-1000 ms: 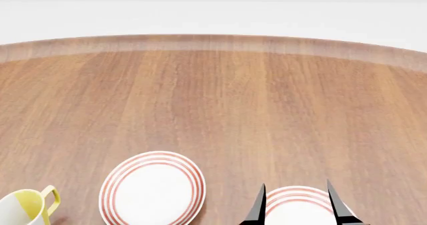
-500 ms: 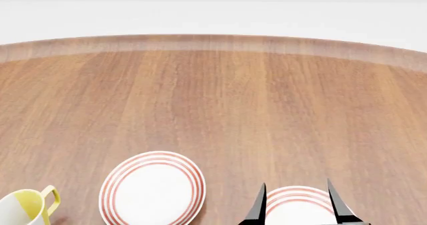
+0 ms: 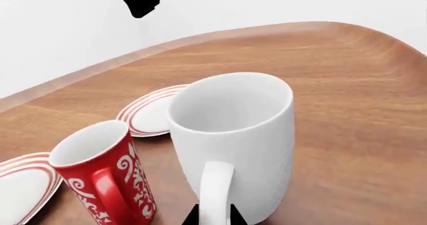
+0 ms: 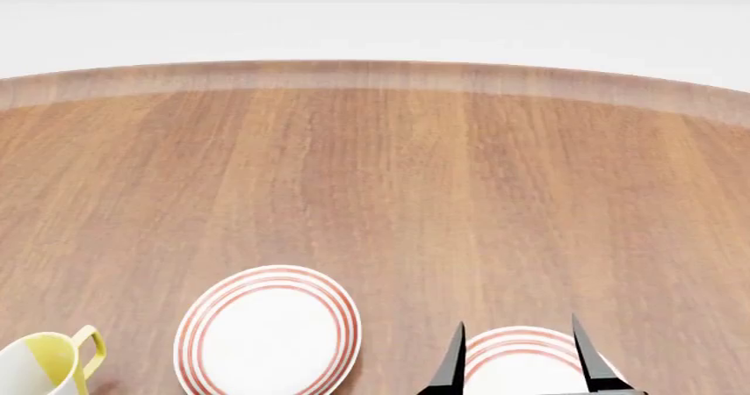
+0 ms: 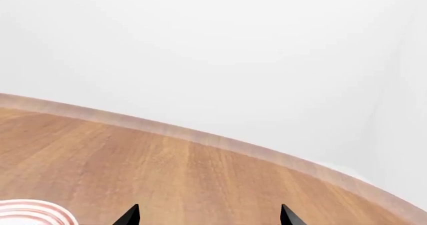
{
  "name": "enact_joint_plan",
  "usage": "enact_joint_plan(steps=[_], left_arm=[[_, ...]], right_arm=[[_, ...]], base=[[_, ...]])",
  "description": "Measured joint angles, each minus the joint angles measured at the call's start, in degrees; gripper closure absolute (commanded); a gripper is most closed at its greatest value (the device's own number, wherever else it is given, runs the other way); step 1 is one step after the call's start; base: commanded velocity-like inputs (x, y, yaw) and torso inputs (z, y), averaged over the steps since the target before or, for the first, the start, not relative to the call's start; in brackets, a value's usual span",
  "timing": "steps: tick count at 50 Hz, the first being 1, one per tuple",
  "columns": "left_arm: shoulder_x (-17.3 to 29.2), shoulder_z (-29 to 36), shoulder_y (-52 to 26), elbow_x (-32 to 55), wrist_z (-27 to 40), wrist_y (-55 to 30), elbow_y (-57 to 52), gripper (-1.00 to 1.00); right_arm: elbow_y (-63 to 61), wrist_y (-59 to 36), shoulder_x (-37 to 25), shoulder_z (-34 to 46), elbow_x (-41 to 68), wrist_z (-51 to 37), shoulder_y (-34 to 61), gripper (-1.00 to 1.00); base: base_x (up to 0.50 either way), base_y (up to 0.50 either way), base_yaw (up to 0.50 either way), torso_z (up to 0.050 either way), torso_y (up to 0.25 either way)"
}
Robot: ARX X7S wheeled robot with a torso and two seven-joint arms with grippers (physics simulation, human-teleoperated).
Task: Put the white mug on the left plate.
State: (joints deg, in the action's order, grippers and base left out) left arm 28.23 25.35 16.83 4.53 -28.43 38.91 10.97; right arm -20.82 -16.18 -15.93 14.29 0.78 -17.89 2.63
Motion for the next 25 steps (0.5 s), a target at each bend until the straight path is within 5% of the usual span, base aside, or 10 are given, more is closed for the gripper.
enact_joint_plan(steps=[25], left_arm=[[3.03,-4.54,10.50,-3.87,7.19,4.55,-8.12,1.00]], right_arm=[[0.99,0.67,-0.17,0.33,0.73,-0.38,0.45,-1.00]], base=[[0.00,0.00,0.00,0.000,0.000]])
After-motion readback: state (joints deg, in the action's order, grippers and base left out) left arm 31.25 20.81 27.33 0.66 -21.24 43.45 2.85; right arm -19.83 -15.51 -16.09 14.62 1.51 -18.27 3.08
